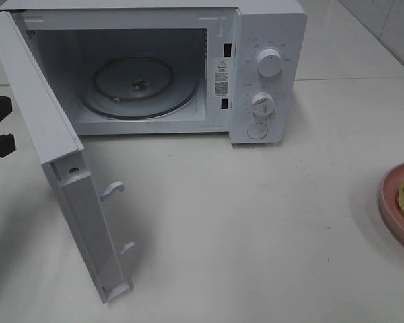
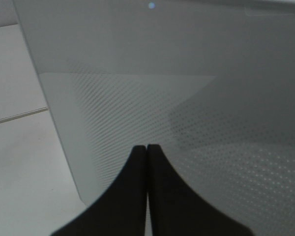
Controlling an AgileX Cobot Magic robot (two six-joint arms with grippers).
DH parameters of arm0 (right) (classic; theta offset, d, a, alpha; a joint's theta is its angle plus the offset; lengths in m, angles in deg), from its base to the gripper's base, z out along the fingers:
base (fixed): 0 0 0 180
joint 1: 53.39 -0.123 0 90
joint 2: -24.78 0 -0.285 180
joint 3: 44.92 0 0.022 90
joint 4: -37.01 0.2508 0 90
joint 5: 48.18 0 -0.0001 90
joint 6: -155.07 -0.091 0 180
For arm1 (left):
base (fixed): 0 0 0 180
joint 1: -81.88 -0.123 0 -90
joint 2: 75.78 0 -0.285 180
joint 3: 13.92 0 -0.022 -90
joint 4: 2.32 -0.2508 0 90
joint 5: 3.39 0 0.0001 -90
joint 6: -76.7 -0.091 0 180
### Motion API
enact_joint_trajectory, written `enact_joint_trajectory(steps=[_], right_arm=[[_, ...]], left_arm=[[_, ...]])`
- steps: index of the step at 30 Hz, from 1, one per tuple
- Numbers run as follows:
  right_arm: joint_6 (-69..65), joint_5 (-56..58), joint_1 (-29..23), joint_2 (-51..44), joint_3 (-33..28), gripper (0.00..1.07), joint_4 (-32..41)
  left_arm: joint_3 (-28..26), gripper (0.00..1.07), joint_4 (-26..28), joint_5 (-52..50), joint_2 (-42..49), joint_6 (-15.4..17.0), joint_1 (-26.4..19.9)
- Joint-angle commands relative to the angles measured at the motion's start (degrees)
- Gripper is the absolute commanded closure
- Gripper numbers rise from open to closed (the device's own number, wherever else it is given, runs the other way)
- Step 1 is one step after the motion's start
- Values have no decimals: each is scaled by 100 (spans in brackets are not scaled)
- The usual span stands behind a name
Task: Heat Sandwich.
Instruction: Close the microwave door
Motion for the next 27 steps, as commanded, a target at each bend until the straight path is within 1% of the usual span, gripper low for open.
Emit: enact_joint_trajectory(steps=[1,2,3,4,5,6,7,8,9,10,12,14,15,16,17,19,20,21,23,24,25,27], right_arm=[[46,0,40,-155,-17,32,11],[46,0,40,-155,-17,32,11],[46,0,40,-155,-17,32,11],[46,0,40,-155,-17,32,11],[46,0,40,-155,-17,32,11],[46,0,40,-155,-17,32,11],[46,0,40,-155,-17,32,11],[46,0,40,-155,-17,32,11],[46,0,40,-155,-17,32,11],[46,0,40,-155,-17,32,11],[46,0,40,-155,-17,32,11],[46,0,40,-155,-17,32,11],[46,0,40,-155,-17,32,11],[46,0,40,-155,-17,32,11],[46,0,40,-155,-17,32,11],[46,0,40,-155,-17,32,11],[46,0,40,-155,-17,32,11],[46,0,40,-155,-17,32,11],[46,0,40,-155,-17,32,11],[46,0,40,-155,-17,32,11],[46,0,40,-155,-17,32,11],[46,0,40,-155,-17,32,11]], left_arm=[[-143,107,109,-132,-166,17,315],[-143,107,109,-132,-166,17,315],[-172,107,178,-132,-229,-6,430],[-229,107,361,-132,-321,-34,642],[-264,107,487,-132,-361,-74,728],[-264,107,487,-132,-361,-74,728],[-292,107,613,-132,-407,-132,831],[-361,107,825,-132,-470,-172,1031],[-401,107,940,-126,-498,-172,1123],[-401,107,940,-126,-498,-172,1123],[-533,107,1272,-126,-590,-183,1346],[-647,107,1518,-126,-653,-275,1524],[-647,107,1518,-126,-653,-275,1524],[-705,107,1639,-126,-688,-344,1593],[-831,107,1845,-115,-756,-487,1765],[-963,107,2051,-97,-837,-607,1942],[-963,107,2051,-97,-837,-607,1942],[-1083,107,2298,-80,-911,-682,2108],[-1220,107,2561,-80,-997,-779,2263],[-1220,107,2561,-80,-997,-779,2263],[-1352,107,2727,-86,-1112,-802,2429],[-1507,107,2882,-86,-1243,-842,2573]])
